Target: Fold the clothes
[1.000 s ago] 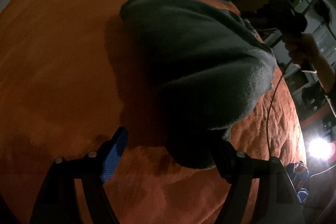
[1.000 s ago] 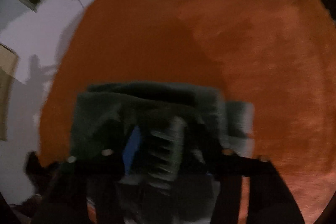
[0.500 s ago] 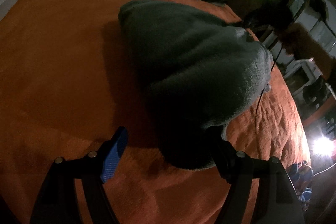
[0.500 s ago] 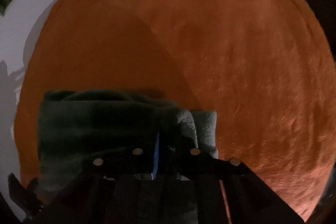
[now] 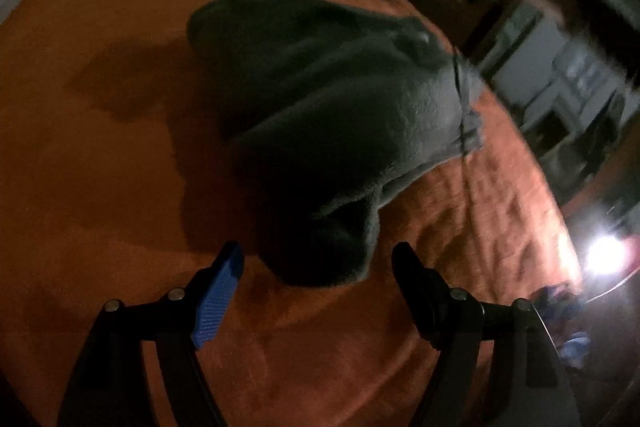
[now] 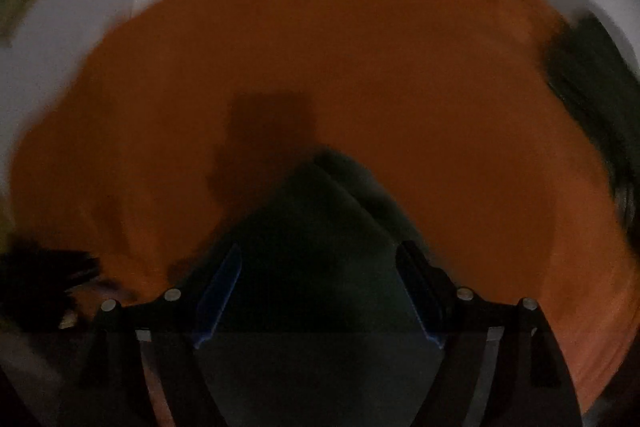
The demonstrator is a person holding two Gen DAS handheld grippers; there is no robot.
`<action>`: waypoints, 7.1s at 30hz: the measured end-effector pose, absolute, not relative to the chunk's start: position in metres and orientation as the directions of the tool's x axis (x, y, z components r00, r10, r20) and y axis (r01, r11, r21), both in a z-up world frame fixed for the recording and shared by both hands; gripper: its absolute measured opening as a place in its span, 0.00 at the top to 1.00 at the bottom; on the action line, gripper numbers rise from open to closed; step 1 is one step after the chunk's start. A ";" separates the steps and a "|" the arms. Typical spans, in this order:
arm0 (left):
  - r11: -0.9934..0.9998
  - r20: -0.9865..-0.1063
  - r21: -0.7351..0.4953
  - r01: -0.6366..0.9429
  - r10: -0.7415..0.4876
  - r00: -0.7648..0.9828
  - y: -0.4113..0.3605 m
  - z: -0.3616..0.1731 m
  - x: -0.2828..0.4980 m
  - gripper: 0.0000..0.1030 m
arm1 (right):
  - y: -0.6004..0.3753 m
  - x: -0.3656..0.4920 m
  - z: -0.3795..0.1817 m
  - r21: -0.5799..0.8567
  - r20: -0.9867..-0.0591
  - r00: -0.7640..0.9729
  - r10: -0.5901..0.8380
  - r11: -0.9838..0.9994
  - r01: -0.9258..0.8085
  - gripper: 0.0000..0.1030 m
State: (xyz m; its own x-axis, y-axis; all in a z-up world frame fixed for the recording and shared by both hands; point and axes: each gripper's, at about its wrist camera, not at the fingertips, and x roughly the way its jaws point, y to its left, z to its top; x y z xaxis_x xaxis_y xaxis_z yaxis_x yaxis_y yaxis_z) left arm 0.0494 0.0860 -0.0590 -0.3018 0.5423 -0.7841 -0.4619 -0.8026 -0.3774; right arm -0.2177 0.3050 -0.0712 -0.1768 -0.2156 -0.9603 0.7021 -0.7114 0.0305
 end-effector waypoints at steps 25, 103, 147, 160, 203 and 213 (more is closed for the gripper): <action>-0.847 -0.760 -0.386 -0.365 0.516 -0.395 0.099 -0.047 0.063 0.58 | 0.332 -0.273 -0.038 0.104 -0.894 -0.329 -0.305 -0.855 0.509 0.53; -0.919 -0.861 -0.298 -0.257 0.375 -0.343 0.046 -0.039 0.022 0.25 | 0.522 -0.140 -0.106 0.160 -0.864 -0.458 -0.211 -0.976 0.150 0.77; -0.499 -0.504 -0.860 0.109 0.863 -0.027 0.044 -0.143 -0.152 0.21 | 0.672 -0.350 -0.244 0.765 -0.641 -0.168 -0.749 -0.641 -0.060 0.00; -0.511 -0.425 -0.801 -0.313 0.852 -0.305 0.049 -0.002 -0.140 0.73 | 0.663 -0.317 -0.133 0.586 -0.667 -0.454 -0.591 -0.792 0.170 0.53; -0.767 -0.853 -0.441 -0.466 0.520 -0.048 0.037 -0.069 0.089 0.41 | 0.607 -0.183 -0.131 0.280 -0.849 -0.328 -0.415 -0.879 0.387 0.32; -0.777 -0.823 -0.479 -0.407 0.560 -0.100 0.017 -0.082 0.109 0.42 | 0.603 -0.200 -0.115 0.288 -0.821 -0.385 -0.421 -0.888 0.358 0.94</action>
